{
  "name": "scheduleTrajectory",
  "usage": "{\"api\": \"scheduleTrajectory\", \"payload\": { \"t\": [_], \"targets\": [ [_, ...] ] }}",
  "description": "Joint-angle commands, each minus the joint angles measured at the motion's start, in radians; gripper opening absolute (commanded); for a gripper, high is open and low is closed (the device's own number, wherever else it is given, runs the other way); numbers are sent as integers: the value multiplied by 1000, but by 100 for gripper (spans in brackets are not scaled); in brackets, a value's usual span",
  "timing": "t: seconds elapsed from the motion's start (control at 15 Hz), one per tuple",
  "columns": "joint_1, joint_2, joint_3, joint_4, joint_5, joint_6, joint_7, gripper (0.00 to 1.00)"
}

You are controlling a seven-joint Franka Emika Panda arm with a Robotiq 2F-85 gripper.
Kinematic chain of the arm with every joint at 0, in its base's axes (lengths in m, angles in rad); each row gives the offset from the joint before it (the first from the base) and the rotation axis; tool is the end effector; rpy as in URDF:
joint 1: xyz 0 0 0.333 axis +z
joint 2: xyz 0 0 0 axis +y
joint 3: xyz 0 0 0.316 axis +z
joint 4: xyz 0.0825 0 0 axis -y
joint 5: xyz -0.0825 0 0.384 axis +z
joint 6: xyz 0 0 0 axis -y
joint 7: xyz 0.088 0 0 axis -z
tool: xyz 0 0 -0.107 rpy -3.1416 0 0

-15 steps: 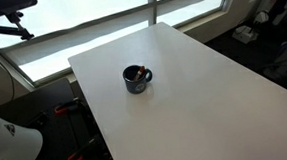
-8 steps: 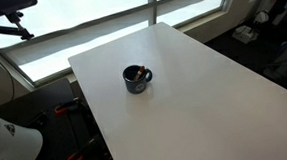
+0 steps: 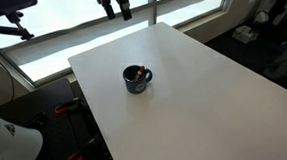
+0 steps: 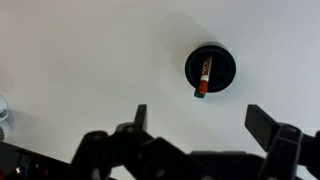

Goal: Take the red marker out of the mug.

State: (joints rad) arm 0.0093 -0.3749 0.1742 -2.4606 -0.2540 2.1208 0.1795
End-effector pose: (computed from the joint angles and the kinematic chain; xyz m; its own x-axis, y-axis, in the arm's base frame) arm 0.4234 0.0685 0.4357 0.9898 0.1309 0.0567 0.1107 -0.9555 0.2733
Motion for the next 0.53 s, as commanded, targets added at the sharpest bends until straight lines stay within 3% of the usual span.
{"api": "scheduleTrajectory", "payload": {
  "t": [0.0,0.47],
  "targets": [
    [14,19,-19,-26,-12,49,-10,100],
    [14,57,-33,-74,-7,159,-26,100]
  ]
}}
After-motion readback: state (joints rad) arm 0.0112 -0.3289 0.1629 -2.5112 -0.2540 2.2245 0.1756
